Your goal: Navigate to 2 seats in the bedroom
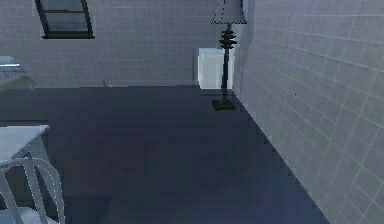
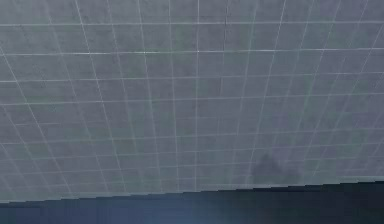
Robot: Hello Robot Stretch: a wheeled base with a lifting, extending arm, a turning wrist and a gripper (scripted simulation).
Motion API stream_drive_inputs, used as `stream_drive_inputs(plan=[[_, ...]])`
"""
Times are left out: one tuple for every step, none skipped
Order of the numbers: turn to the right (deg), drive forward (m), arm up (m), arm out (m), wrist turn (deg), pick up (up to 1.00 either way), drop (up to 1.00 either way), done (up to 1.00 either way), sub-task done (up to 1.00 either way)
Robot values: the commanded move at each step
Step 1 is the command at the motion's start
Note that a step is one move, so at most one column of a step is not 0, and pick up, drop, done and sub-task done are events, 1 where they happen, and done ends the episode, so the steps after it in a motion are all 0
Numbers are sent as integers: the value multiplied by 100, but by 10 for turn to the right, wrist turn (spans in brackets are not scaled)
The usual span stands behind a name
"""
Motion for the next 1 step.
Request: stream_drive_inputs(plan=[[0, 100, 0, 0, 0, 0, 0, 0, 0]])
